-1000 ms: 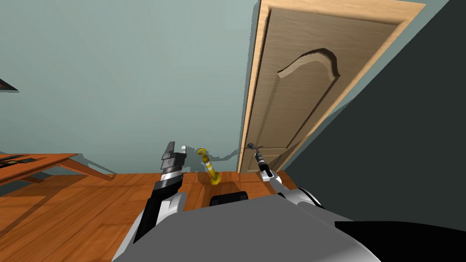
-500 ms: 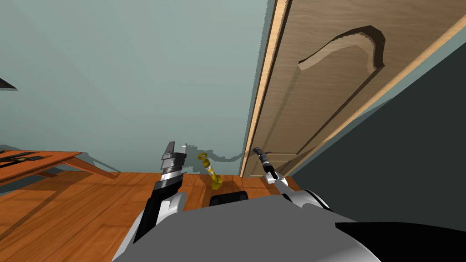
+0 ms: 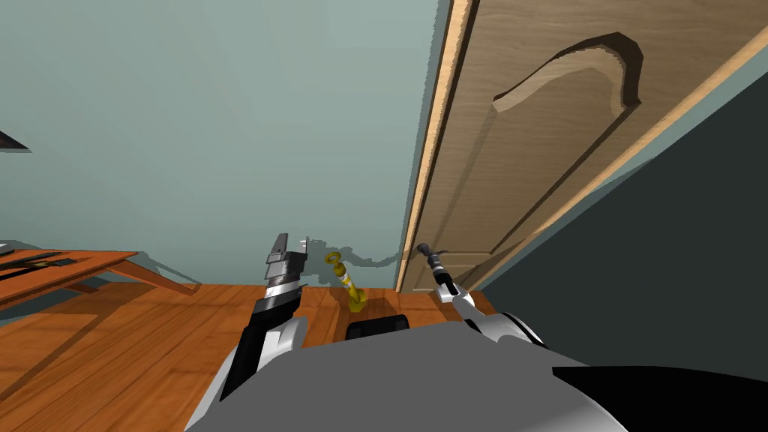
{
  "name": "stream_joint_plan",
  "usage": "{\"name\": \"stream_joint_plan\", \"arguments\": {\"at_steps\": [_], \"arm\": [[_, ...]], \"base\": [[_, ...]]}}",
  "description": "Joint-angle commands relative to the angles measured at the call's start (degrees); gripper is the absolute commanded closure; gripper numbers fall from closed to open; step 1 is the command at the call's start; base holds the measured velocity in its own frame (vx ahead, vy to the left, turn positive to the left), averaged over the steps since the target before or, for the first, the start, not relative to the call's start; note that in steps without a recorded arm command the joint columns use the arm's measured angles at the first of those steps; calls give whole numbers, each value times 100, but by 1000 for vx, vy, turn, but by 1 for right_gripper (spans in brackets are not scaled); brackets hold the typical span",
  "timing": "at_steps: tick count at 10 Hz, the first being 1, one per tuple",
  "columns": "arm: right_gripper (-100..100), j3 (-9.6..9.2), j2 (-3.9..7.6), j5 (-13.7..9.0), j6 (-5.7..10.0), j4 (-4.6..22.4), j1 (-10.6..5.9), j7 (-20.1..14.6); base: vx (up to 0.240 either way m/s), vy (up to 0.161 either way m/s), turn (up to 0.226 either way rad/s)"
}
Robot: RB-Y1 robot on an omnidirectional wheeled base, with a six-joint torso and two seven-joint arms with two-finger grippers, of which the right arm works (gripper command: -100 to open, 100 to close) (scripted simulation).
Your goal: Pull the door open
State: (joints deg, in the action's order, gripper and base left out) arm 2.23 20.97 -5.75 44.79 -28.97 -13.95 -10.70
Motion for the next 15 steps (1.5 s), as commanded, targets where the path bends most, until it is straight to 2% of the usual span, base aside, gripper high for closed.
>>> {"name": "stream_joint_plan", "arguments": {"at_steps": [1, 2, 7, 12, 13, 14, 15], "arm": [[100, -3, 0, 4, 6, -1, 3, 9], [100, -3, 0, 4, 6, -1, 3, 9], [100, -219, 231, 107, 233, -21, 169, -347], [100, -500, 528, 244, 535, -49, 384, -796], [100, -531, 562, 259, 569, -52, 408, -847], [100, -524, 516, 253, 522, -69, 388, -815], [100, -622, 591, 307, 661, -81, 476, -942]], "base": [[0, 0, 0], [0, 0, 0], [-151, -48, 118], [-199, -87, 149], [-208, -59, 121], [-97, -16, 27], [-161, -23, 79]]}}
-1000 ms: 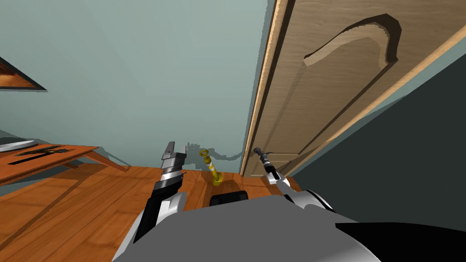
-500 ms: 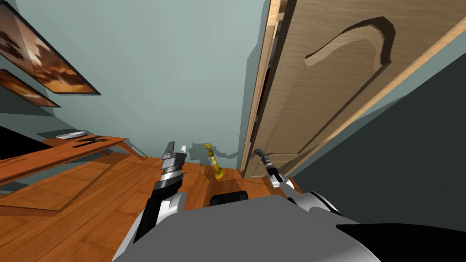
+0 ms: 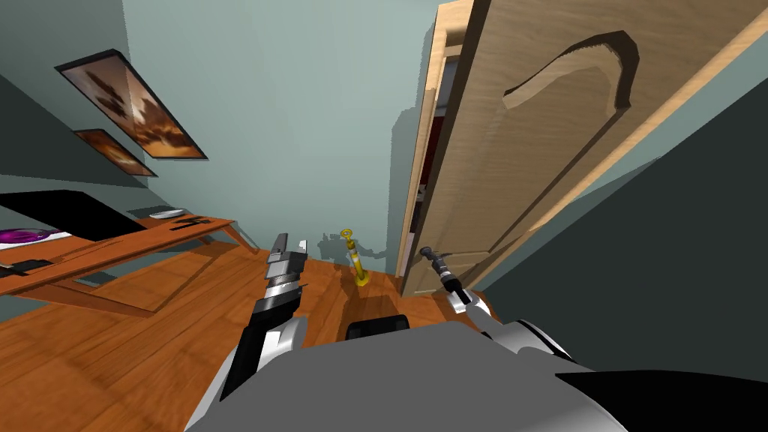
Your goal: Pull the door open
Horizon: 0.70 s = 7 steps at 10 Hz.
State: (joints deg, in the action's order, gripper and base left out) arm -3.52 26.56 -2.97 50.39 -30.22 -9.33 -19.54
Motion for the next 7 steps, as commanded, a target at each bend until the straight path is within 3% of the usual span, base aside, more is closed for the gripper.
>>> {"name": "stream_joint_plan", "arguments": {"at_steps": [1, 4, 7], "arm": [[100, -102, 86, 59, 190, 37, 61, -128], [100, -225, 208, 128, 393, 20, 167, -286], [100, -409, 391, 231, 695, -4, 325, -523]], "base": [[-221, -79, 114], [-159, -90, 73], [-170, -68, 77]]}}
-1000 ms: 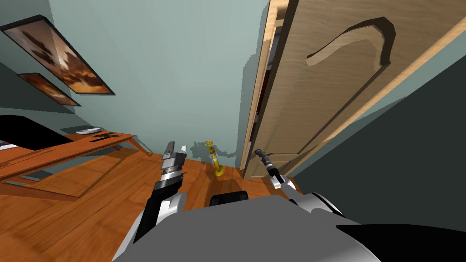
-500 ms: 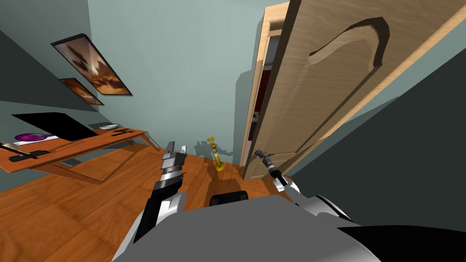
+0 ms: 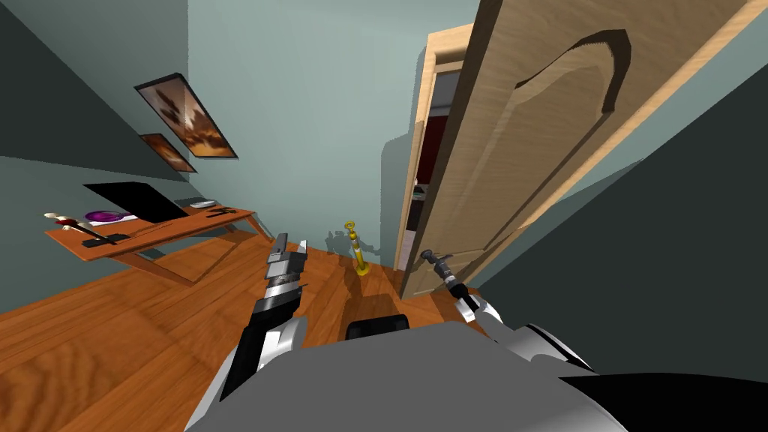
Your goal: Pull the door open
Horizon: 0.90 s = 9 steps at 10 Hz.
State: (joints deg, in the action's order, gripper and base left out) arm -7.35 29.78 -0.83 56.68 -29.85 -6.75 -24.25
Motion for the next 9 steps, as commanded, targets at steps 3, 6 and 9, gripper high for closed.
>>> {"name": "stream_joint_plan", "arguments": {"at_steps": [3, 6, 9], "arm": [[100, -77, 103, 30, 250, 36, 134, -114], [100, -142, 235, 53, 516, 77, 269, -222], [100, -200, 355, 73, 757, 115, 391, -321]], "base": [[-146, -83, 137], [-196, -64, 115], [-153, -94, 119]]}}
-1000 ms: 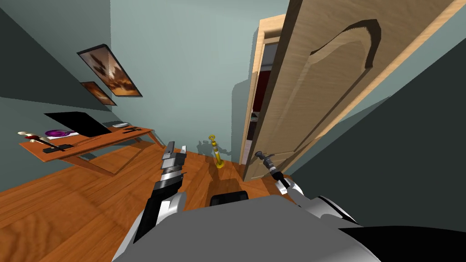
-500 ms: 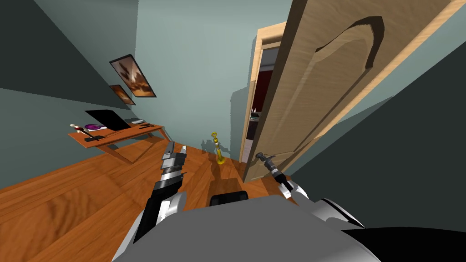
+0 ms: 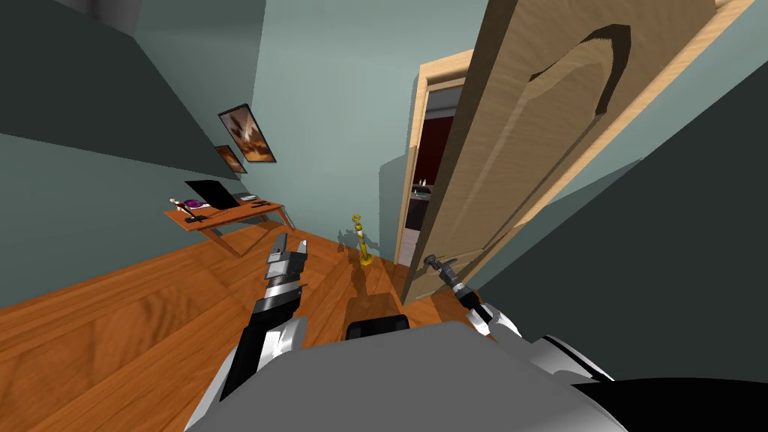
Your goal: Pull the door open
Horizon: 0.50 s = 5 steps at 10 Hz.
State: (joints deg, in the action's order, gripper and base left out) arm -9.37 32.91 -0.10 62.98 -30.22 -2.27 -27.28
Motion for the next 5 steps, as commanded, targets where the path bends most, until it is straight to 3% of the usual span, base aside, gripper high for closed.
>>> {"name": "stream_joint_plan", "arguments": {"at_steps": [1, 2, 3, 5], "arm": [[100, -8, 61, 4, 165, 158, -38, -34], [100, -23, 18, 11, 103, 98, -18, -26], [100, -37, 57, 6, 251, 169, 43, -57], [100, -40, 97, -4, 362, 215, 91, -76]], "base": [[-118, -53, 64], [-45, -18, 13], [-123, -82, 199], [-180, -104, 189]]}}
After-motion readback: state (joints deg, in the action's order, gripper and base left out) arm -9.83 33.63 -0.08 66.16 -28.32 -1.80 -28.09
